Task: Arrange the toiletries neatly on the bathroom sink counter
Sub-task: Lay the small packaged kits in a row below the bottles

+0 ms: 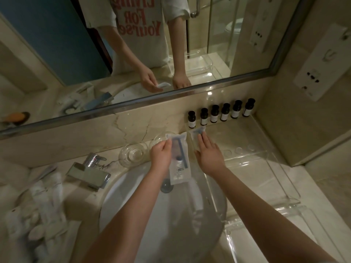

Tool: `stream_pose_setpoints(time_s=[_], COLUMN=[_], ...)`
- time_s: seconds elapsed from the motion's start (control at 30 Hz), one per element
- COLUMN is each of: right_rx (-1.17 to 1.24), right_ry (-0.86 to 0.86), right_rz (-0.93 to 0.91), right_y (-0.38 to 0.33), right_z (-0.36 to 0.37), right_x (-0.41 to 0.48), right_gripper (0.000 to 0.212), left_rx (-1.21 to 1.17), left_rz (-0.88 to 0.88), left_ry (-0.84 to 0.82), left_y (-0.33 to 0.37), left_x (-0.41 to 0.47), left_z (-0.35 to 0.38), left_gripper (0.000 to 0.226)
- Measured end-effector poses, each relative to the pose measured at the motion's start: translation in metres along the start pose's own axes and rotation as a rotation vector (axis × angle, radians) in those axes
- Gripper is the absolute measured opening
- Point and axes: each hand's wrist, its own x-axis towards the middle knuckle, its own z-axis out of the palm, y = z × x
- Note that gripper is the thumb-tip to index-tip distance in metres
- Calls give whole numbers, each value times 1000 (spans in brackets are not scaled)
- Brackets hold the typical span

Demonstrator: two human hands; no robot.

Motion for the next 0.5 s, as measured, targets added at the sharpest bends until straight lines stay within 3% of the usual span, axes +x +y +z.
stream_pose_setpoints(time_s=[0.07, 0.13, 0.2, 0.3, 0.5], right_rx=[57, 161, 464, 966, 1140], right_ry=[60, 275, 395, 154, 192], right_rz=[-22, -76, -54, 20, 236], right_y=[-2, -2, -2, -2, 26], right_z=[-9, -20, -35, -52, -59], right_x=[-3, -13, -26, -42, -39], right_gripper=[57, 51, 38, 16, 2], left_rx=[-30, -87, -135, -194, -188], left_rz=[-19, -41, -65, -69, -34], left_ry=[8, 6, -3, -17, -150], left_y=[5, 12, 22, 43, 57], left_x=[1, 2, 1, -2, -4], left_z=[3, 7, 16, 40, 74], left_gripper=[25, 23, 28, 32, 27])
